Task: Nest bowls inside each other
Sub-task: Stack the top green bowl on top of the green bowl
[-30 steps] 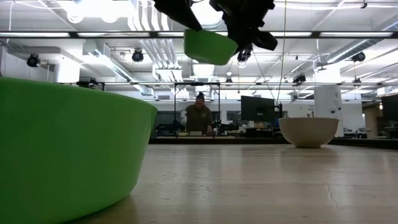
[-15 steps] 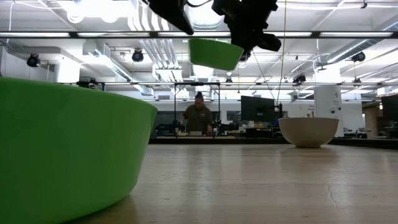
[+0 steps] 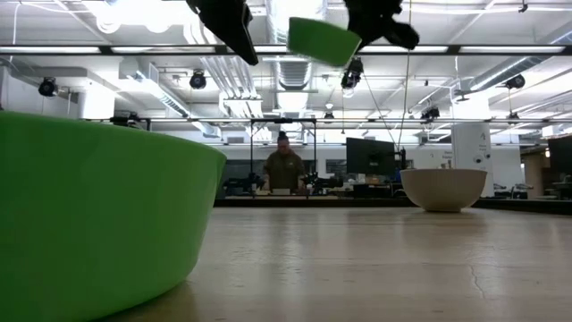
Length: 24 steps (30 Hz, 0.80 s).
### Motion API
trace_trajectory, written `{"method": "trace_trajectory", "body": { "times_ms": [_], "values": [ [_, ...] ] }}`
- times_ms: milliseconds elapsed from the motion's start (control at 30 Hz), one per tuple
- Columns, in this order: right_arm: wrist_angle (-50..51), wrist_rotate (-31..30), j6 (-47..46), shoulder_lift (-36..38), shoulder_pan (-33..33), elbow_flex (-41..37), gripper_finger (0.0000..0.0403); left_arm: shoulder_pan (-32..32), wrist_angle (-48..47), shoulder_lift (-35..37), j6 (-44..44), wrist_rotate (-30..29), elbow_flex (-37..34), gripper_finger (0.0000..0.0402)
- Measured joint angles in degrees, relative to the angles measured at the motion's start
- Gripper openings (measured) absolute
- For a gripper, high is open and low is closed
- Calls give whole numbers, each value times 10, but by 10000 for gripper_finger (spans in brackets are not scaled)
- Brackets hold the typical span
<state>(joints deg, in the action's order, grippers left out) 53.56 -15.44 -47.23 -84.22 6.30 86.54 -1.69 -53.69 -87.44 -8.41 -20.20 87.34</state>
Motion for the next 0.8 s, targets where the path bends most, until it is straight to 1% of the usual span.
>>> {"method": "trace_trajectory", "body": {
  "times_ms": [233,333,467,600,800],
  "values": [
    [13,-31,-13,72,0,-6,8,1,33,0,1,25,-5,106],
    [47,-58,-33,102,0,-16,8,1,49,1,0,30,-5,106],
    [104,-88,-82,142,2,-37,8,1,68,1,-5,30,-5,106],
    [135,-92,-115,175,11,-60,8,1,103,1,-19,30,-10,106],
    [136,-91,-128,204,40,-97,8,2,161,1,-36,30,-29,106]
  ]
}}
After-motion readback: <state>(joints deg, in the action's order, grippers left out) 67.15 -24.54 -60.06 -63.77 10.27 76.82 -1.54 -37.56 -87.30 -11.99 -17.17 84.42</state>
